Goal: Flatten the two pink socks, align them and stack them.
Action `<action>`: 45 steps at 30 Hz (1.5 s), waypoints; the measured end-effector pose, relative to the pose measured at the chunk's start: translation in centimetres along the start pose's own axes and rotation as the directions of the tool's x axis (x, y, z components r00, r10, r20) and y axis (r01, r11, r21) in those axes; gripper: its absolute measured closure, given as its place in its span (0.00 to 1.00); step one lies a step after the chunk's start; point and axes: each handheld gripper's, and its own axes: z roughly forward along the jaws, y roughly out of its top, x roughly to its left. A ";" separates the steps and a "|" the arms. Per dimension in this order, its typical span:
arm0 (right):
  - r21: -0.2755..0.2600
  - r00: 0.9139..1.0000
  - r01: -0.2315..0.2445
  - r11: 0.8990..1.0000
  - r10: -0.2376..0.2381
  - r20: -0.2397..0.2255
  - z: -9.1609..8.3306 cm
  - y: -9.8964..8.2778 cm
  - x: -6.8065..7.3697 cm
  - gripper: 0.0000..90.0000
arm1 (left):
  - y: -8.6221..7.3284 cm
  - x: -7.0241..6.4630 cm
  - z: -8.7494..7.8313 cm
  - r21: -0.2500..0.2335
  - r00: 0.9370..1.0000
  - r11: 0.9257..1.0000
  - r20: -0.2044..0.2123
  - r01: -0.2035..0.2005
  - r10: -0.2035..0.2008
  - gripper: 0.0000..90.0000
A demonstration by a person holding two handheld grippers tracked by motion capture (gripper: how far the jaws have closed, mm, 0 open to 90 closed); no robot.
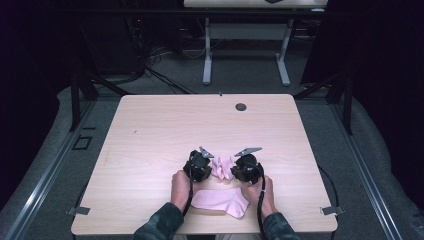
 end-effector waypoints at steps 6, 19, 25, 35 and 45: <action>-0.023 1.000 -0.004 1.000 0.004 -0.007 -1.2 0.1 0.1 0.92 | -0.6 1.3 -1.8 -0.032 1.000 0.999 0.003 0.018 -0.018 0.99; -0.035 1.000 0.000 0.999 -0.001 -0.030 -3.2 0.6 1.2 0.92 | -1.0 4.5 -7.2 -0.037 1.000 0.999 -0.021 0.007 -0.008 0.95; 0.016 1.000 -0.024 1.000 0.024 0.020 -1.5 0.4 -0.2 0.80 | -1.6 5.7 -5.7 -0.037 0.993 0.992 -0.012 0.118 -0.119 0.60; -0.003 0.998 -0.055 0.998 0.056 0.026 -2.0 0.3 -1.0 0.60 | -1.2 6.6 -3.0 0.020 0.986 0.989 -0.075 0.149 -0.147 0.55; 0.041 0.998 0.015 0.999 -0.018 0.066 -0.3 1.3 0.1 0.67 | -0.5 5.6 -1.6 0.065 0.986 0.994 -0.143 0.092 -0.082 0.72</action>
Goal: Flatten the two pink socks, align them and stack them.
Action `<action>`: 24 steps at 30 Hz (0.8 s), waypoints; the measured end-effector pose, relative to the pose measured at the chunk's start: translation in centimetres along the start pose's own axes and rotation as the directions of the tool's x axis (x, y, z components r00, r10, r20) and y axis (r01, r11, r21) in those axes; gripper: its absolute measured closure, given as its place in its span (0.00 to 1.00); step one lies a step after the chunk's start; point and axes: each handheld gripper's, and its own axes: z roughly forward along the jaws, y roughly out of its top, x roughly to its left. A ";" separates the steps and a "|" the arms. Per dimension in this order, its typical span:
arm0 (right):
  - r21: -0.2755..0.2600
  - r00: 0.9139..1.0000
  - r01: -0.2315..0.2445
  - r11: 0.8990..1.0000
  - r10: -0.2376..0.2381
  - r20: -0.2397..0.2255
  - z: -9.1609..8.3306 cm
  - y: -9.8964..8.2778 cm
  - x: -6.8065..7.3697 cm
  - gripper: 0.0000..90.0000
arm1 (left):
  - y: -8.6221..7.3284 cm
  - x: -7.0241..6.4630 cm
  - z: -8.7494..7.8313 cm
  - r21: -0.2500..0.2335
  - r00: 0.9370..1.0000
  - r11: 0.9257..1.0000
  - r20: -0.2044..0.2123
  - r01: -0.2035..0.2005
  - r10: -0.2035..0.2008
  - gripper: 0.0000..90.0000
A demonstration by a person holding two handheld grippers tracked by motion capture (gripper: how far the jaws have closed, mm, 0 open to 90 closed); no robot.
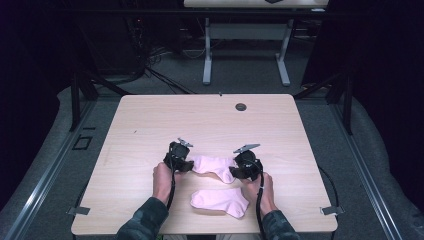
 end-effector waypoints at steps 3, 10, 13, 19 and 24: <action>0.004 1.000 -0.003 1.000 0.003 -0.004 0.2 0.0 -0.1 0.70 | 0.0 -0.1 0.1 0.006 1.000 1.000 0.002 -0.007 0.007 0.78; 0.009 1.000 0.009 1.000 -0.009 0.002 0.5 -0.1 0.2 0.74 | -0.1 -0.3 0.3 0.019 1.000 0.999 -0.002 -0.028 0.028 0.85; 0.016 1.000 0.018 1.000 -0.018 0.004 0.6 -0.3 0.3 0.77 | -0.1 -0.4 0.3 0.016 0.999 0.999 0.000 -0.034 0.034 0.87; 0.011 1.000 0.019 1.000 -0.019 -0.020 0.6 -0.4 0.3 0.85 | -0.3 -0.7 0.4 0.001 0.999 0.999 0.007 -0.050 0.050 0.95; 0.006 0.999 0.026 1.000 -0.026 -0.032 0.6 -0.5 0.5 0.91 | -0.5 -0.6 0.4 -0.012 0.998 0.998 0.015 -0.054 0.055 0.99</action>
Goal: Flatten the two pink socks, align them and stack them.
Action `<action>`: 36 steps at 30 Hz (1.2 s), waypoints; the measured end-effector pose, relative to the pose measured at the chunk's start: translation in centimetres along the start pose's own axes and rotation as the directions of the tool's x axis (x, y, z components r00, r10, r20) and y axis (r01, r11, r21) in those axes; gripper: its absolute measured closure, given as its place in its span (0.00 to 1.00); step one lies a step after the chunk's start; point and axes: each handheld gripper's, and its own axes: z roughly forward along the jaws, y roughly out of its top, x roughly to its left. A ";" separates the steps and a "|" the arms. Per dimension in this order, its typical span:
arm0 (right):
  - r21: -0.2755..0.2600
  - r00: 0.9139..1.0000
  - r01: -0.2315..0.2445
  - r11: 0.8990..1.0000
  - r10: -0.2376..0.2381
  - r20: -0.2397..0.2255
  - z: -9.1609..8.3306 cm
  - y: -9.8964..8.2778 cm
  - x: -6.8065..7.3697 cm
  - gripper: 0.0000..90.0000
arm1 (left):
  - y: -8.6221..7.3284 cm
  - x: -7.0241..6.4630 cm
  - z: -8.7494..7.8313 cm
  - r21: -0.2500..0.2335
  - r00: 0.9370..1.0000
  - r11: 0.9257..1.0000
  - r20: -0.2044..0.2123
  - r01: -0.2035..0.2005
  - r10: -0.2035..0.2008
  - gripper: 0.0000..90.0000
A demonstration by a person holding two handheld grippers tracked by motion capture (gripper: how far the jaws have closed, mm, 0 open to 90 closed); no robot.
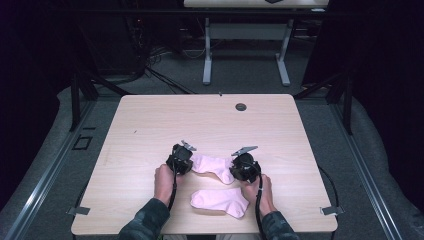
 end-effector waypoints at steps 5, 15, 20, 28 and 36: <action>-0.023 1.000 -0.014 1.000 0.014 -0.012 0.0 0.0 -0.1 0.93 | -0.3 0.5 -0.1 -0.012 1.000 1.000 0.029 0.010 -0.010 1.00; -0.071 1.000 0.021 0.997 -0.021 -0.011 -3.2 0.6 0.4 0.93 | -0.9 0.9 -3.1 -0.052 0.997 0.998 0.077 0.030 -0.026 1.00; -0.077 0.999 0.024 0.997 -0.027 -0.030 -4.9 0.6 0.5 0.93 | -1.3 0.5 -5.0 -0.089 0.995 0.995 0.095 0.037 -0.028 1.00; -0.087 0.997 0.019 0.996 -0.025 -0.067 -8.1 -0.4 0.7 0.93 | -2.4 -1.1 -8.2 -0.141 0.992 0.990 0.130 0.022 -0.004 1.00; -0.071 0.995 0.022 0.997 -0.029 -0.091 -10.7 -3.3 1.3 0.92 | -4.6 -3.9 -9.1 -0.155 0.983 0.988 0.180 0.002 0.026 1.00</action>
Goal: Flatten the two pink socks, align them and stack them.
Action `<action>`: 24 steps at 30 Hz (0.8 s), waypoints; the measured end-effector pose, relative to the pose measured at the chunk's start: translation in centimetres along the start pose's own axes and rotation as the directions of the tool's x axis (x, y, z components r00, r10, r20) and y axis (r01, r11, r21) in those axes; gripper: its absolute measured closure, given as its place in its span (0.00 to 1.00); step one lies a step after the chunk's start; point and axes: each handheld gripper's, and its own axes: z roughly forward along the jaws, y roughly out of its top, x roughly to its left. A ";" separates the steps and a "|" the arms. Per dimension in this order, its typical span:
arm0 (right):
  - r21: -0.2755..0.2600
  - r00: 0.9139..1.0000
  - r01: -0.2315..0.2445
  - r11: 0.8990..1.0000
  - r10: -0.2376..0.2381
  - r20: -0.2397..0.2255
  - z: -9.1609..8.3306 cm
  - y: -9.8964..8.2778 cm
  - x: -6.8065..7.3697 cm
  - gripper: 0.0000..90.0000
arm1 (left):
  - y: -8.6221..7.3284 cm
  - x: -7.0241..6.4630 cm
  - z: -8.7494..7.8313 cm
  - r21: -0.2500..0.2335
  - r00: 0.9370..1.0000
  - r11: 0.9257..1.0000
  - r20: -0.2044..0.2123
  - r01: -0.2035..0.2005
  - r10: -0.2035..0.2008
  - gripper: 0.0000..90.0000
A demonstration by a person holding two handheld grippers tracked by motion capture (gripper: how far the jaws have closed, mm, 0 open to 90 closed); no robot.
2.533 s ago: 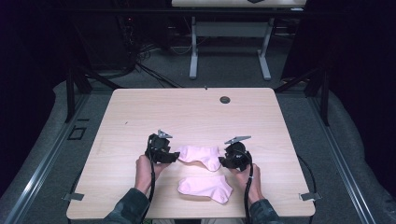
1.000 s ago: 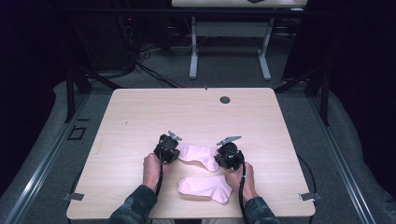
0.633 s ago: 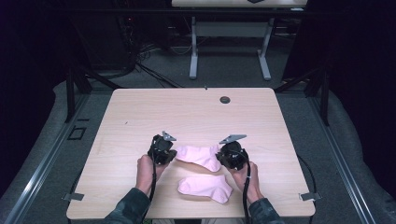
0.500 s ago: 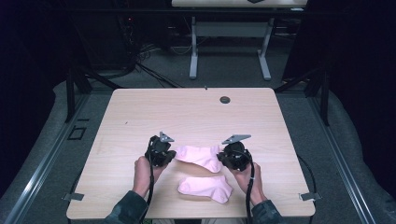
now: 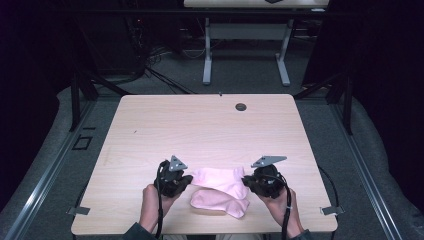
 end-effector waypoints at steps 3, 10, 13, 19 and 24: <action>0.004 1.000 -0.019 1.000 0.019 -0.019 0.0 -1.2 0.1 0.92 | -0.8 -1.0 0.1 -0.001 1.000 1.000 0.001 -0.016 0.016 1.00; 0.053 0.997 -0.050 0.997 0.053 -0.058 1.0 -3.6 0.4 0.92 | -2.6 -1.8 0.4 0.025 1.000 1.000 -0.001 -0.019 0.019 1.00; 0.063 0.997 -0.046 0.997 0.050 -0.060 1.6 -4.1 0.6 0.92 | -3.3 -1.9 0.8 0.046 0.999 0.998 -0.017 -0.032 0.032 1.00; 0.088 0.999 -0.034 0.996 0.037 -0.038 3.1 -4.6 1.0 0.91 | -3.9 -1.6 1.6 0.064 0.998 0.997 -0.037 -0.039 0.042 0.99; 0.097 1.000 -0.018 0.995 0.020 -0.017 3.4 -4.7 0.9 0.86 | -4.0 -1.4 1.6 0.051 0.999 0.998 -0.035 -0.039 0.041 0.88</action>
